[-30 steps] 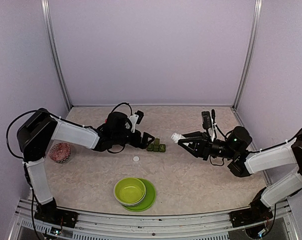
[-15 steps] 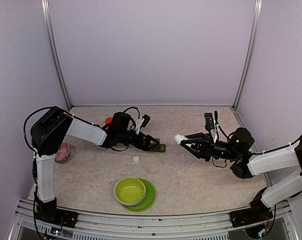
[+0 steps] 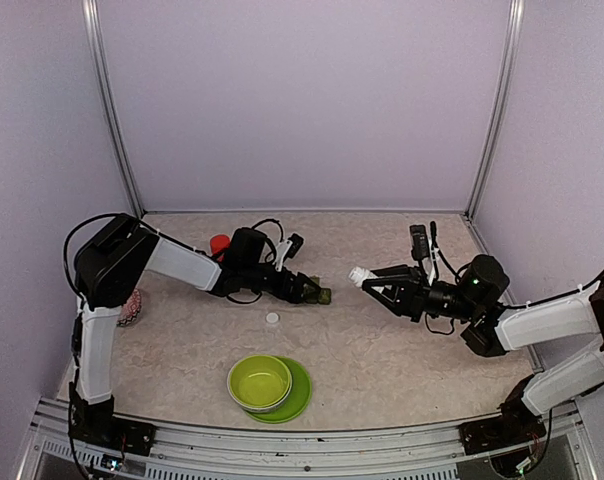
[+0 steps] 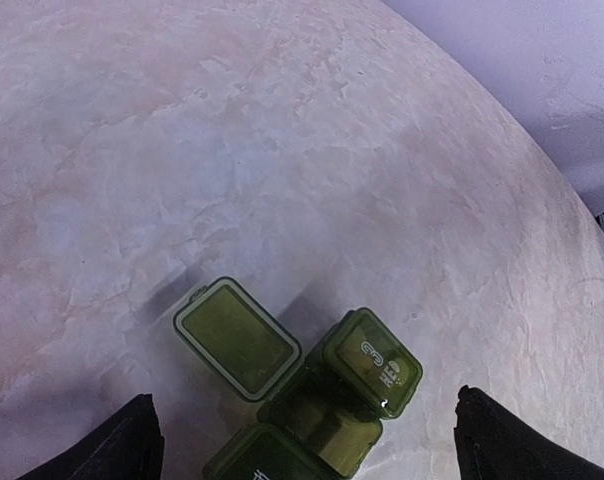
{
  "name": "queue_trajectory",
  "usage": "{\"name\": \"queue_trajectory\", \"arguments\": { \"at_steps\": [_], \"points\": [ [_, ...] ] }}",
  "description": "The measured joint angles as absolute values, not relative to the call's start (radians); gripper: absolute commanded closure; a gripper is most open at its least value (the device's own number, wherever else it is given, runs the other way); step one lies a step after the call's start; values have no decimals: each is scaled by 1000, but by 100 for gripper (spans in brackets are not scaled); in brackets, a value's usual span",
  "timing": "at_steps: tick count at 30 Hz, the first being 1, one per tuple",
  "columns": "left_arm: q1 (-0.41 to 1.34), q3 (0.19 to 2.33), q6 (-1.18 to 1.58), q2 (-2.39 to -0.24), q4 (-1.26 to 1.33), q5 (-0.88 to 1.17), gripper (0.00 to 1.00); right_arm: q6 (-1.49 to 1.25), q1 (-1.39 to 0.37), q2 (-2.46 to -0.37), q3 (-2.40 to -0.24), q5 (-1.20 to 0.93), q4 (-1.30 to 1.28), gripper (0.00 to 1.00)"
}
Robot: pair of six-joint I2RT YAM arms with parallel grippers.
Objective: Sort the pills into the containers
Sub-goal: Move the pill container to the center of the board.
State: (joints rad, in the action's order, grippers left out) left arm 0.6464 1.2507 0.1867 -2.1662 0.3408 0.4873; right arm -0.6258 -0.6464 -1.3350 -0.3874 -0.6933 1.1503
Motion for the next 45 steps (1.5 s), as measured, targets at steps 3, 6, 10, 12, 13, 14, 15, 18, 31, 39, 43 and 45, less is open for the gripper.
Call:
{"name": "queue_trajectory", "arguments": {
  "at_steps": [3,6,10,12,13,14,15,18,31,39,43,45],
  "points": [
    [647,1253,193,-2168,336,492,9,-625,-644,-1334,-387,-693,1147,78],
    [650,1253,200,-2169,329,503,10,-622,-641,-1328,-387,-693,1140,78],
    [660,1258,199,-2181,322,528,10,-620,-632,-1326,-387,-693,1132,78],
    [668,1266,199,-2195,320,539,10,-619,-631,-1326,-387,-694,1125,78],
    [673,1271,196,-2200,323,546,10,-619,-630,-1326,-387,-694,1123,78],
    [678,1277,196,-2204,321,550,10,-619,-630,-1326,-387,-694,1119,78],
    [683,1285,196,-2209,321,552,10,-619,-628,-1326,-387,-695,1118,78],
    [699,1305,195,-2223,319,563,10,-619,-625,-1326,-387,-695,1112,78],
    [731,1399,152,-2280,277,613,5,-608,-616,-1310,-387,-695,1095,78],
    [714,1277,184,-2218,372,551,1,-599,-587,-1293,-379,-694,1084,78],
    [706,1219,205,-2175,387,510,1,-594,-565,-1292,-379,-696,1080,78],
    [704,1200,208,-2151,386,486,1,-593,-551,-1293,-379,-701,1081,78]
  ]
}}
